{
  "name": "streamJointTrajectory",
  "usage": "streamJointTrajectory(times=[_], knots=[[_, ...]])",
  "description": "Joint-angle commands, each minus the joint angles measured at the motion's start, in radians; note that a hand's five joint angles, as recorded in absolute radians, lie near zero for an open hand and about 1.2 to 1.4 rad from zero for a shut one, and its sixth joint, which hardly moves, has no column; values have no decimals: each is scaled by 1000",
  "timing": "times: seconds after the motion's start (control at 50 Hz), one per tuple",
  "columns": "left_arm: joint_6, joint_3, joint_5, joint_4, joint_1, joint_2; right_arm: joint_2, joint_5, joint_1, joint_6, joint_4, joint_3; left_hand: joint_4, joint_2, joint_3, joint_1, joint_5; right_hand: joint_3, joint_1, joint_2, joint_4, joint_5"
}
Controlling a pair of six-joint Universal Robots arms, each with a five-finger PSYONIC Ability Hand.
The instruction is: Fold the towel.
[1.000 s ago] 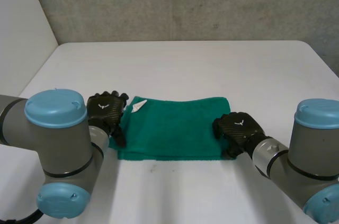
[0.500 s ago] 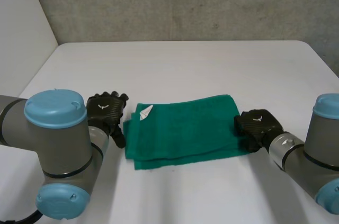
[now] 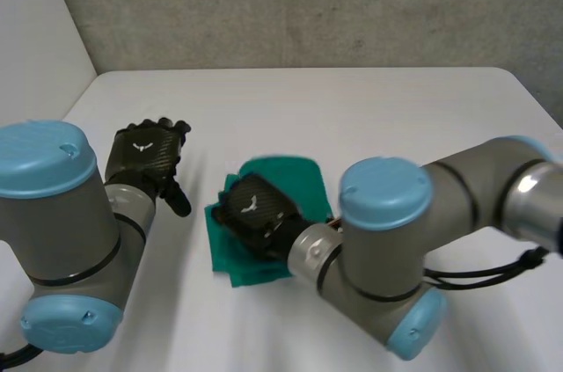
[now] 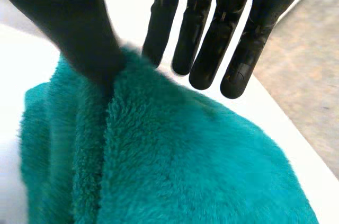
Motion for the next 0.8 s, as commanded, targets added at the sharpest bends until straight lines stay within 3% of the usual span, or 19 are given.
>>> streamJointTrajectory(times=[0.02,0.06,0.18,0.26,0.38,0.52,0.64,0.8], knots=[[2,16,4,7,2,-13,28,54,-3,32,37,-29,-25,-23,-31,-23,-44,-702,-502,-696,-712,-692],[2,35,4,10,-1,-24,-13,81,-6,75,38,-14,-25,-23,-31,-23,-44,-861,-661,-855,-871,-851],[-30,107,29,8,-50,-88,-143,112,-133,259,37,81,-18,-16,-25,-16,-38,-949,-750,-943,-959,-939],[-87,177,111,7,-129,-154,-197,112,-222,328,35,144,-9,-8,-16,-7,-29,-964,-764,-958,-974,-954],[-112,282,185,-4,-172,-277,-202,112,-314,353,46,158,0,1,-7,1,-20,-986,-786,-980,-996,-976],[-110,386,164,-88,-166,-407,-174,106,-309,345,58,130,20,22,14,22,1,-986,-786,-980,-996,-976],[-109,357,90,-121,-86,-406,-101,87,-297,349,113,40,23,25,17,25,4,-986,-786,-980,-996,-976],[-101,262,69,-179,-52,-361,3,69,-216,354,190,-96,20,22,14,22,1,-986,-786,-980,-996,-976]])
